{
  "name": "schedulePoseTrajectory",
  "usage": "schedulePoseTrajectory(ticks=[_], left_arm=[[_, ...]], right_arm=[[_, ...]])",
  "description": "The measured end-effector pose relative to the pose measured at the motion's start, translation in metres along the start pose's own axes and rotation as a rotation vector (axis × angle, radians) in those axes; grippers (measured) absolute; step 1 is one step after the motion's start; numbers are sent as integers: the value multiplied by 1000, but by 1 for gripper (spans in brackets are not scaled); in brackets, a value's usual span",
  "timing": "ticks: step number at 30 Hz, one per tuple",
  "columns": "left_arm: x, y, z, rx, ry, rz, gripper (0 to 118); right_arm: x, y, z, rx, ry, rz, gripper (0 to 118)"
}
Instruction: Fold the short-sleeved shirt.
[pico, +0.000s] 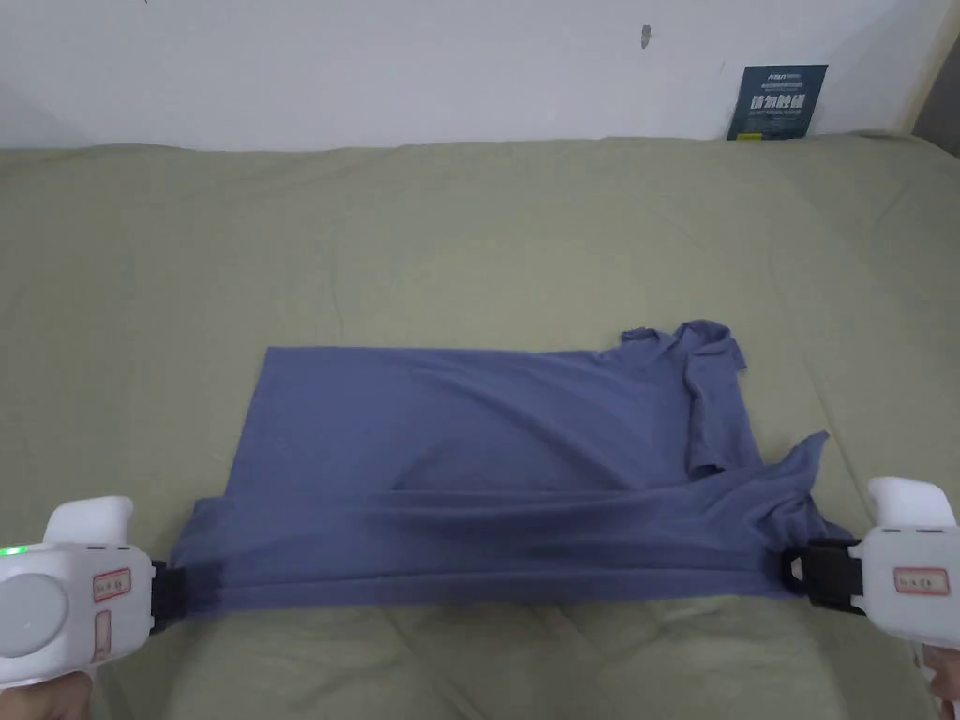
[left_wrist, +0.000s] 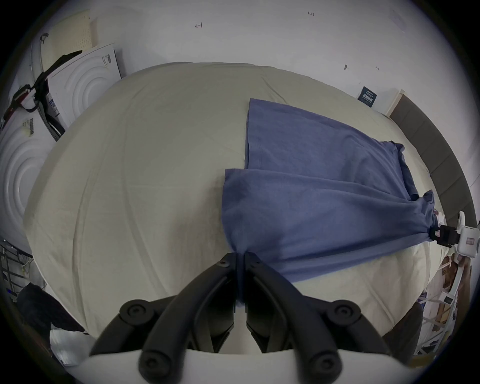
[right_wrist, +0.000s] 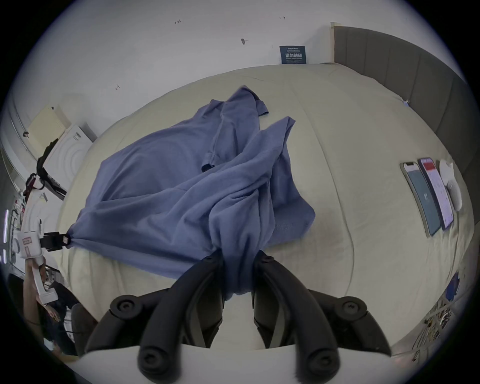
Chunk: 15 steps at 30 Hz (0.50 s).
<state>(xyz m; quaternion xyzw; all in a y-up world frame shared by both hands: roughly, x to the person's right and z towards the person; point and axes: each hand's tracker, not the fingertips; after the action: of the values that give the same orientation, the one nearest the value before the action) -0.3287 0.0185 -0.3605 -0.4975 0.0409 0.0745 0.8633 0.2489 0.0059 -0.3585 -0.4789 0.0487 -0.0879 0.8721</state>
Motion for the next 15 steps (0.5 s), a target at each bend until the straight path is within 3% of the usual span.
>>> schedulePoseTrajectory(ticks=[10,15], left_arm=[[-13,-73,40,-35,-20,23,6],[-13,-80,39,-59,2,-1,6]], right_arm=[[9,-73,34,-59,-2,-12,20],[7,-77,31,-70,-21,-8,20]])
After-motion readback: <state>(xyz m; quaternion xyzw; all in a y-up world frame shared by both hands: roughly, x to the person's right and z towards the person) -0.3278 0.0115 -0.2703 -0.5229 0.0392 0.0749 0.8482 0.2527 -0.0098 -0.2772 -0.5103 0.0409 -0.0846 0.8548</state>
